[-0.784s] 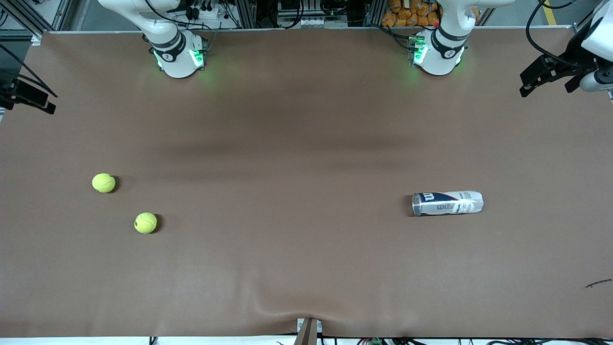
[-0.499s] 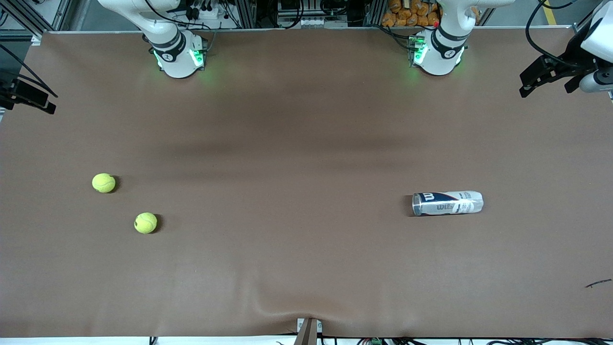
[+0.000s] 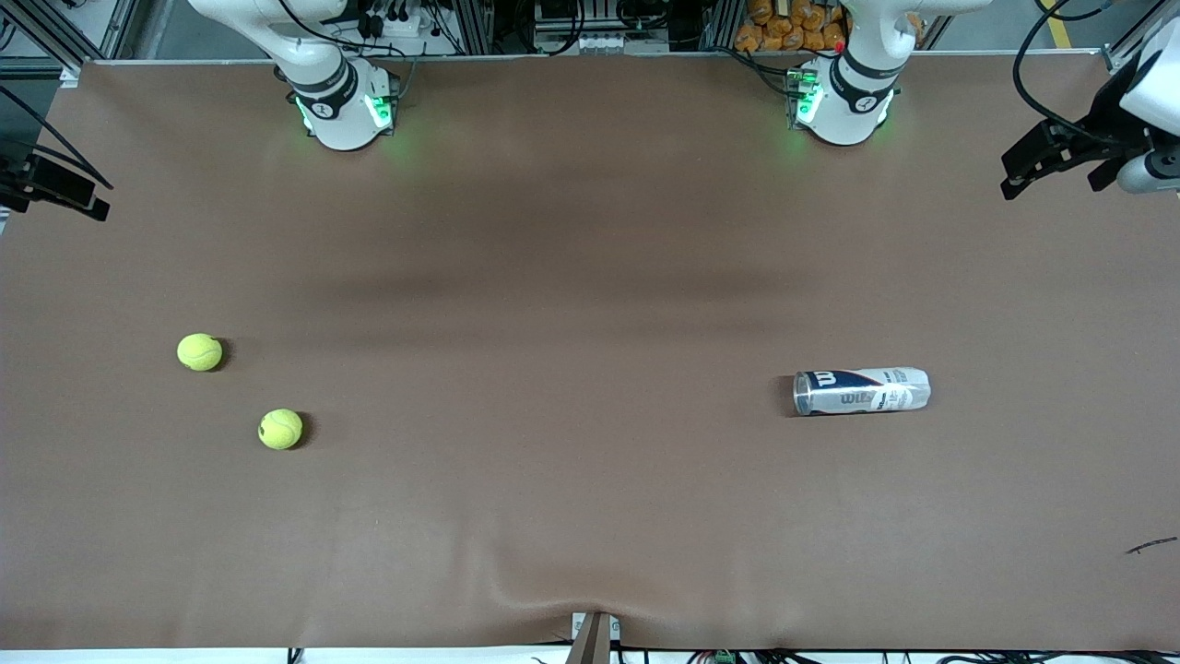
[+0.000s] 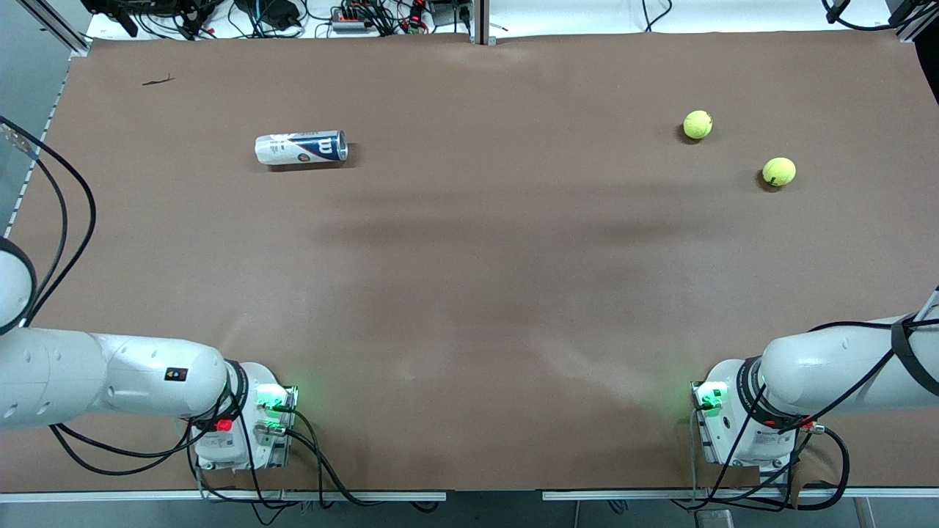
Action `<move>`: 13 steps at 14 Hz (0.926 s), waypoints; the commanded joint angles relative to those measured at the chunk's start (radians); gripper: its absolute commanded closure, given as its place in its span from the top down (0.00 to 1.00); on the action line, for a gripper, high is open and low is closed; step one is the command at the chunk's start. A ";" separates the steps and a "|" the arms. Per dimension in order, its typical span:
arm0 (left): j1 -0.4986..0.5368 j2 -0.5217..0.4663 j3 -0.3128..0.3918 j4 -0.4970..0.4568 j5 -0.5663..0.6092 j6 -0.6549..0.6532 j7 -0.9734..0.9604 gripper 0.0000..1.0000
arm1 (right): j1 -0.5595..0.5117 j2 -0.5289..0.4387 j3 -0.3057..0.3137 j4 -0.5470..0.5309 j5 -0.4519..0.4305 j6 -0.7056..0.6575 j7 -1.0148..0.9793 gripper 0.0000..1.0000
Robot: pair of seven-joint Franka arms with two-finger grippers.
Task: Insert tennis ball vertically with right arm
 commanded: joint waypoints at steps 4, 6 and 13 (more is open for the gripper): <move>0.004 0.041 0.001 0.053 -0.006 -0.007 0.001 1.00 | -0.012 -0.004 0.002 -0.001 0.008 -0.008 -0.006 1.00; 0.006 0.041 0.001 0.054 -0.009 -0.006 0.001 1.00 | -0.012 -0.002 0.002 -0.001 0.008 -0.008 -0.006 1.00; 0.007 0.036 0.006 0.060 -0.012 -0.006 0.003 1.00 | -0.010 0.001 0.002 -0.010 0.008 -0.009 -0.006 1.00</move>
